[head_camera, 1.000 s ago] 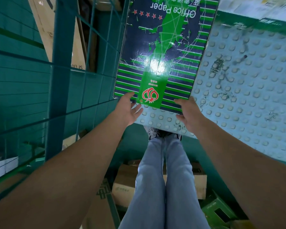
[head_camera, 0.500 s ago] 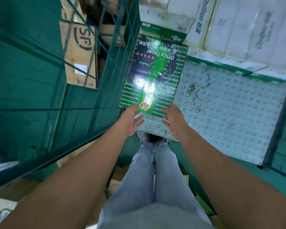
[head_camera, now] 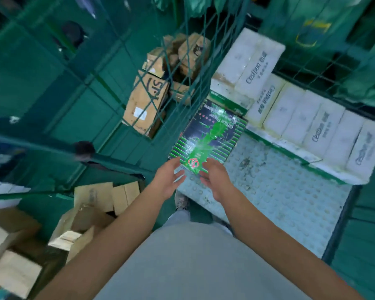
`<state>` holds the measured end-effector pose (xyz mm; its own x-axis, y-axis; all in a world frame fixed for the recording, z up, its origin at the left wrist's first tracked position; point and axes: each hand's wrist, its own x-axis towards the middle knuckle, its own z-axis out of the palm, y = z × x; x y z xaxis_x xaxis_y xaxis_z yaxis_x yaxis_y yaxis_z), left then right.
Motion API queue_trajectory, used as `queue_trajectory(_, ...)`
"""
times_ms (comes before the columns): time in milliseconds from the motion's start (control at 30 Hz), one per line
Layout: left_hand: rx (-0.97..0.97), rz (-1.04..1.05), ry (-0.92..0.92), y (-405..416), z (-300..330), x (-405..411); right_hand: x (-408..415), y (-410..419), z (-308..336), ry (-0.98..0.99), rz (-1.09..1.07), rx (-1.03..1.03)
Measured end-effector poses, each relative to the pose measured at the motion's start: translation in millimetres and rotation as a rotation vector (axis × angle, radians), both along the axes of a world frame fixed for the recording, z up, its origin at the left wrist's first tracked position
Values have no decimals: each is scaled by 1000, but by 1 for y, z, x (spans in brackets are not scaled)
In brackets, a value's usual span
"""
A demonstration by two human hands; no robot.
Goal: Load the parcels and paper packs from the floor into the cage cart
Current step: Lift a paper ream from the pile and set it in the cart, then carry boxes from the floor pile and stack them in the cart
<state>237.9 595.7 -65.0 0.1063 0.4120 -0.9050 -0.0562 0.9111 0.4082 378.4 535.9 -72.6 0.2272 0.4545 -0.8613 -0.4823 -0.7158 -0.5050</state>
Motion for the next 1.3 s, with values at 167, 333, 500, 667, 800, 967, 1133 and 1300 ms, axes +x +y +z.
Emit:
queue_trajectory(167, 80, 236, 12, -55, 31, 3, 13, -25, 28, 13, 210, 68)
queue_trajectory(333, 135, 423, 33, -112, 45, -1, 13, -45, 36, 25, 383, 127)
queue_trajectory(500, 140, 664, 105, -160, 59, -31, -16, -58, 53, 60, 551, 162)
queue_trajectory(667, 146, 846, 138, -200, 67, -62, -51, -71, 61, 96, 690, 169)
queue_trajectory(800, 110, 954, 184, -226, 68, -84, -82, -81, 63, 109, 811, 158)
queue_trajectory(967, 92, 1132, 178, -258, 64, -119, -134, -93, 63, 92, 1012, 147)
queue_trajectory(1133, 90, 1288, 140, -288, 51, -155, -187, -99, 57, 52, 1193, 122)
queue_trajectory(1300, 81, 1402, 110, -295, 43, -193, -239, -95, 52, -4, 1294, 115)
